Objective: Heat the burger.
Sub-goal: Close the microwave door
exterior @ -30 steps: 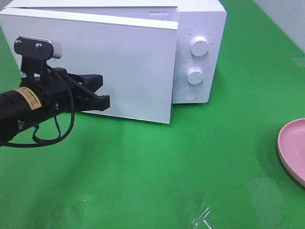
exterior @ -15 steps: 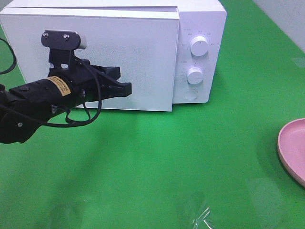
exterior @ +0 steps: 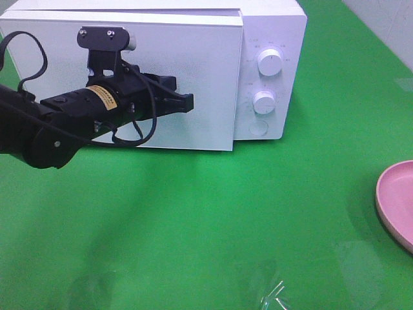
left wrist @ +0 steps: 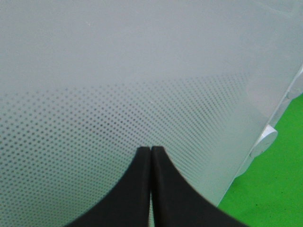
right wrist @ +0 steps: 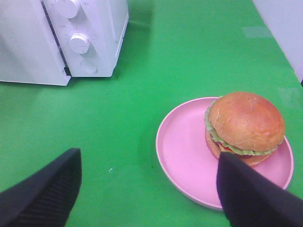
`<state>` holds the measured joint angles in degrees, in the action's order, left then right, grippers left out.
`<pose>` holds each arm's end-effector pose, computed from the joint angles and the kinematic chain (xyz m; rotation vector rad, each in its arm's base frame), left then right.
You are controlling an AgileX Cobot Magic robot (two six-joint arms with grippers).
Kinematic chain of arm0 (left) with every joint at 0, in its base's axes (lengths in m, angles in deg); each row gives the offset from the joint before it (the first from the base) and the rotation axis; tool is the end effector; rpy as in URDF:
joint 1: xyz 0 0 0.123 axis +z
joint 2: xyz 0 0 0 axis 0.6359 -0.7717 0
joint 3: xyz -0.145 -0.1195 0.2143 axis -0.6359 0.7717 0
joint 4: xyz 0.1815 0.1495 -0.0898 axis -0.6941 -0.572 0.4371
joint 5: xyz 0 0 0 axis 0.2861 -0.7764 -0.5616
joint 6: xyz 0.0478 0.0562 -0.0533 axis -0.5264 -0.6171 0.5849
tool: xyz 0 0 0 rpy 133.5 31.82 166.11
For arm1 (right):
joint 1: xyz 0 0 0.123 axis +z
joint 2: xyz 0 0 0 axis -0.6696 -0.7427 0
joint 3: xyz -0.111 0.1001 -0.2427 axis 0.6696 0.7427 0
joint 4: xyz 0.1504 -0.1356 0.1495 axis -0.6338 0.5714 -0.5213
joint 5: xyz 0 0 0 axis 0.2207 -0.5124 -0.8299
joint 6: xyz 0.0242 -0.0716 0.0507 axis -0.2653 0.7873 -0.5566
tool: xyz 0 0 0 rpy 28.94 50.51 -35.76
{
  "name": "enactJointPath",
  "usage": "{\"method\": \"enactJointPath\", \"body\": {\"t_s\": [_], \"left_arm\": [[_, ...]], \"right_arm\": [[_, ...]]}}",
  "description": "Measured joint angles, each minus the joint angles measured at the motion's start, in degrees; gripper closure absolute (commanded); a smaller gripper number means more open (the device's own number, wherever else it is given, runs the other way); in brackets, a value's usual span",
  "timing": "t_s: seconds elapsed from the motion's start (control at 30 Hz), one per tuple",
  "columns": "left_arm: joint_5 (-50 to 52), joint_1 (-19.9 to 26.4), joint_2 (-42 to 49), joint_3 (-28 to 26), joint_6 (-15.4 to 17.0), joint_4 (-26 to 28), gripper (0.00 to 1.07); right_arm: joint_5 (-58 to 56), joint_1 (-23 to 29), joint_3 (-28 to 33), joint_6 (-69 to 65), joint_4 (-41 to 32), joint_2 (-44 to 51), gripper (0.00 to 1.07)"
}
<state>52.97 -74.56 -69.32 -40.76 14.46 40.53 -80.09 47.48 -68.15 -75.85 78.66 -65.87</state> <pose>0.3168 -0.2201 0.1601 0.3844 1.8192 -0.5356 -0.0014 -0.0029 0.2840 -0.0082 1.9489 0.0766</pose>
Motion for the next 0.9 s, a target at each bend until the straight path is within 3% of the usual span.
{"method": "enactJointPath", "body": {"t_s": [0.77,0.9], "left_arm": [[-7.0,-1.7,-7.5,-11.7,0.0,-4.0,1.07],[-6.9,-1.8,-8.1,-12.4,-1.8,-2.9,1.07]], "right_arm": [[0.0,0.0,0.0,0.0,0.0,0.0,0.32],[0.0,0.0,0.0,0.0,0.0,0.0,0.32]]}}
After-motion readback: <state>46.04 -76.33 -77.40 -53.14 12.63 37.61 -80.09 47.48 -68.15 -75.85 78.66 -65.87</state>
